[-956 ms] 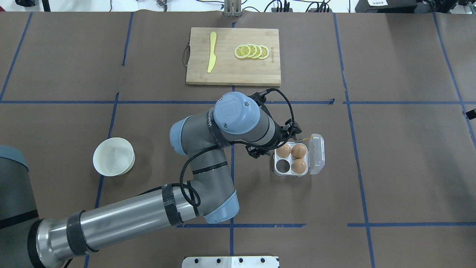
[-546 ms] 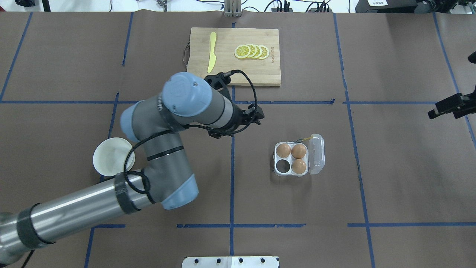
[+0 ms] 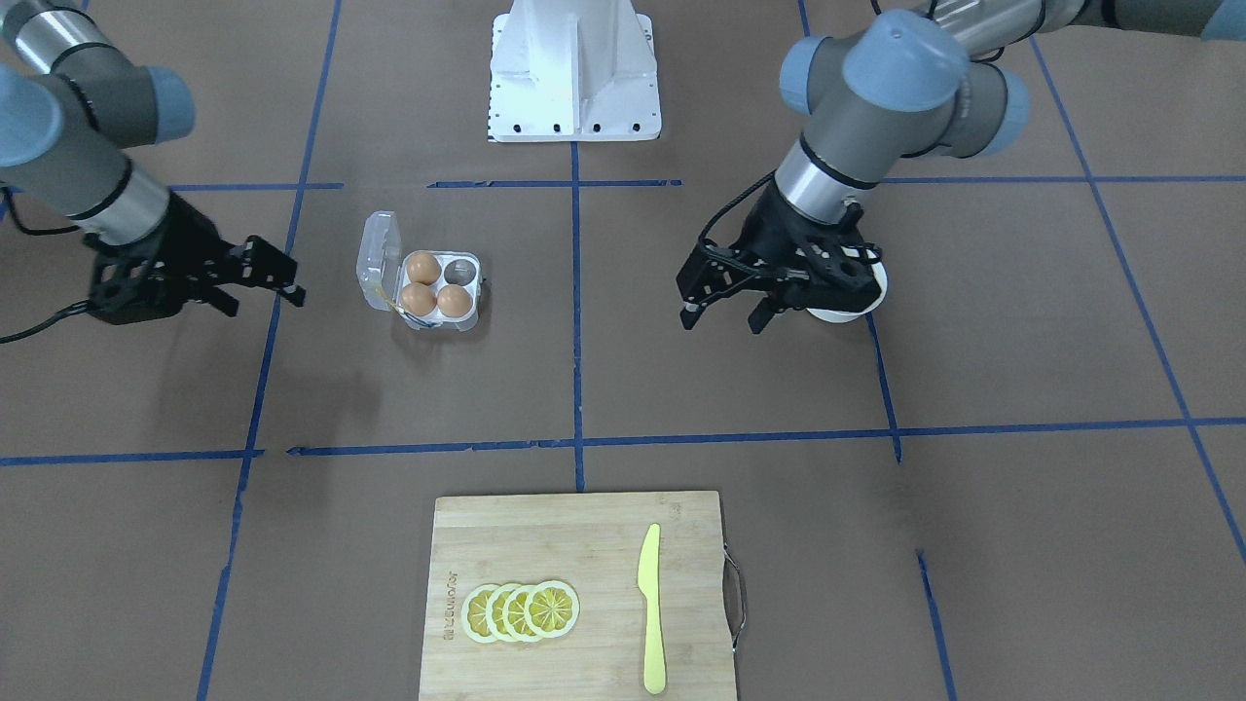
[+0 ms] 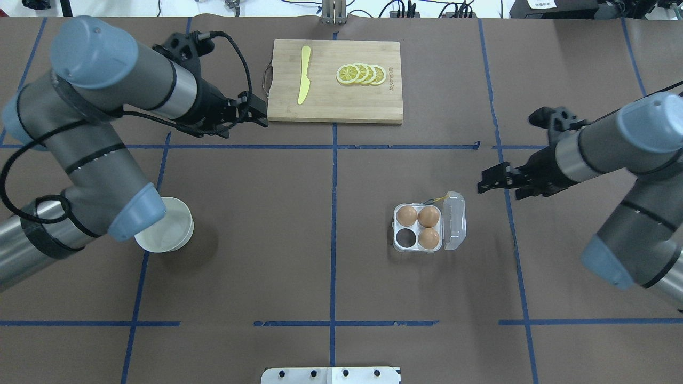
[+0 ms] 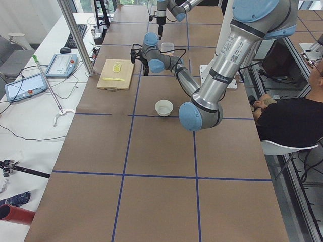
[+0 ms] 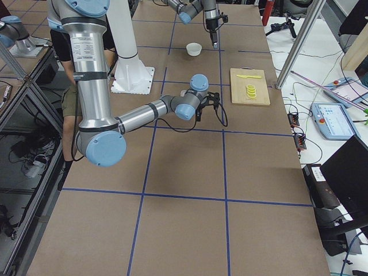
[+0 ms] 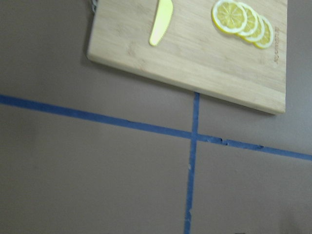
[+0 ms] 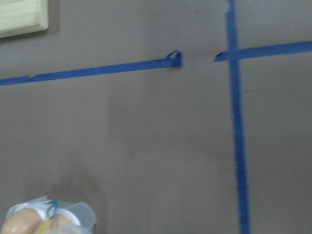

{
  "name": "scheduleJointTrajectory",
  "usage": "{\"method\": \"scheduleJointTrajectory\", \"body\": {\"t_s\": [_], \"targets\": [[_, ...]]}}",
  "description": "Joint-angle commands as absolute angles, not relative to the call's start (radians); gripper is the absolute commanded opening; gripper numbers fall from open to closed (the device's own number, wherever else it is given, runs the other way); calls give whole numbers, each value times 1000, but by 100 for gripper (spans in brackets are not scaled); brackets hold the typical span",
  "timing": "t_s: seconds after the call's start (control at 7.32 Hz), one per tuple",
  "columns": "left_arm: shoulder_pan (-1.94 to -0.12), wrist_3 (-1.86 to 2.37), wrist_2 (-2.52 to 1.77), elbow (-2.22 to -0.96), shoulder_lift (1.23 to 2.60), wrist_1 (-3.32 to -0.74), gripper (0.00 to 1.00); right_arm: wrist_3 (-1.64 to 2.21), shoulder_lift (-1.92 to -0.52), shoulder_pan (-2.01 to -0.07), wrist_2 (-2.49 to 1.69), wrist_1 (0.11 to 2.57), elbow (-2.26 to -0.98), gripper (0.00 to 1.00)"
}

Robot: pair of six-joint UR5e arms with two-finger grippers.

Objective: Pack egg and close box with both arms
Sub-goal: 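Push the clear carton lid down shut with the right gripper while the left arm retracts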

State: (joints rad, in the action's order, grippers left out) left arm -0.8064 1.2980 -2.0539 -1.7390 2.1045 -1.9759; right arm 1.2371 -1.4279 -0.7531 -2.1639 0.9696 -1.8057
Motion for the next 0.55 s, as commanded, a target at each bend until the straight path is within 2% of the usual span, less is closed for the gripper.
{"method": "scheduleJointTrajectory", "body": {"t_s": [0.0, 0.14, 0.41], "targets": [[-896, 1212, -2097, -1738, 2080, -1974, 87, 1457, -1250, -536, -1970, 1020, -1822, 100], [-919, 1160, -2120, -1738, 2050, -1976, 87, 1468, -1155, -528, -1953, 1166, -1830, 100], [-1009, 1009, -2196, -1761, 1956, -1976, 87, 1468, -1126, -549, -1953, 1210, -1857, 100]]}}
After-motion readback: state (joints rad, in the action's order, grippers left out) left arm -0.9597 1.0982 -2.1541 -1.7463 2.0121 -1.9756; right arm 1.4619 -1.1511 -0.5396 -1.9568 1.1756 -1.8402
